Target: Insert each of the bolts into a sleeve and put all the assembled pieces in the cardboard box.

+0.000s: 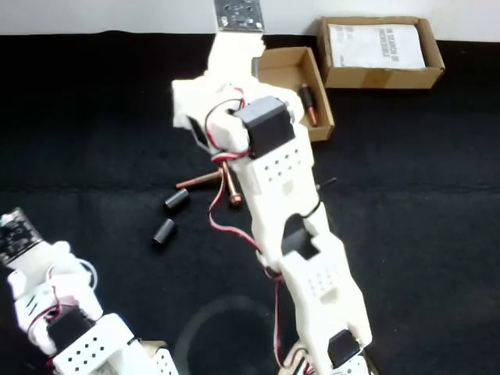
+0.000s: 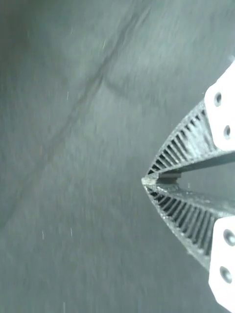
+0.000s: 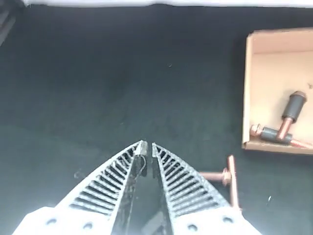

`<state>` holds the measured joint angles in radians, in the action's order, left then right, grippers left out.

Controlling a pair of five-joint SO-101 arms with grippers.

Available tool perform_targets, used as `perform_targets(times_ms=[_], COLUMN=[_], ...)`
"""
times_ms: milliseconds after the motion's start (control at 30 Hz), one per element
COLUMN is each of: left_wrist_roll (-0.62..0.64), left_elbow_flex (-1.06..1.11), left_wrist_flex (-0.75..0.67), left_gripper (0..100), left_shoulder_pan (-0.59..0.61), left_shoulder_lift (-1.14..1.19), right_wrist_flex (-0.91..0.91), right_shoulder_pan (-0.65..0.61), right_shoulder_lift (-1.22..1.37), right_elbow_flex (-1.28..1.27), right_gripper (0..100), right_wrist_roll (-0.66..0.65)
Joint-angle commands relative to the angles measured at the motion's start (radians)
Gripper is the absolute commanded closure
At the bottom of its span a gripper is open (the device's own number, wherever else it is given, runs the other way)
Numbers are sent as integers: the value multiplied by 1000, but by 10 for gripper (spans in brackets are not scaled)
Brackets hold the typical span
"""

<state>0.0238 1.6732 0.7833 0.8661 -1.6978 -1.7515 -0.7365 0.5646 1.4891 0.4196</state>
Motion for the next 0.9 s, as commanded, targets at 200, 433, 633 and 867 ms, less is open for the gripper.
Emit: perform_targets(times_ms=[200,433,633,867], left_wrist_roll=[-41,-43,-38,-38], left_elbow_flex=[28,28,27,27], left_wrist_flex=[78,137,169,172], left_gripper=[990,990,990,990], left_shoulder_pan=[73,71,71,70], left_shoulder_lift=[-2,-4,-2,-4], right_wrist_flex=[-10,18,246,512], right_shoulder_pan=[-110,-111,-110,-110], right_shoulder_lift=[-475,-533,-533,-533], right_elbow_flex=[-863,-1198,-1280,-1409], right_gripper=[992,992,992,992], right_wrist_roll=[-8,84,293,399])
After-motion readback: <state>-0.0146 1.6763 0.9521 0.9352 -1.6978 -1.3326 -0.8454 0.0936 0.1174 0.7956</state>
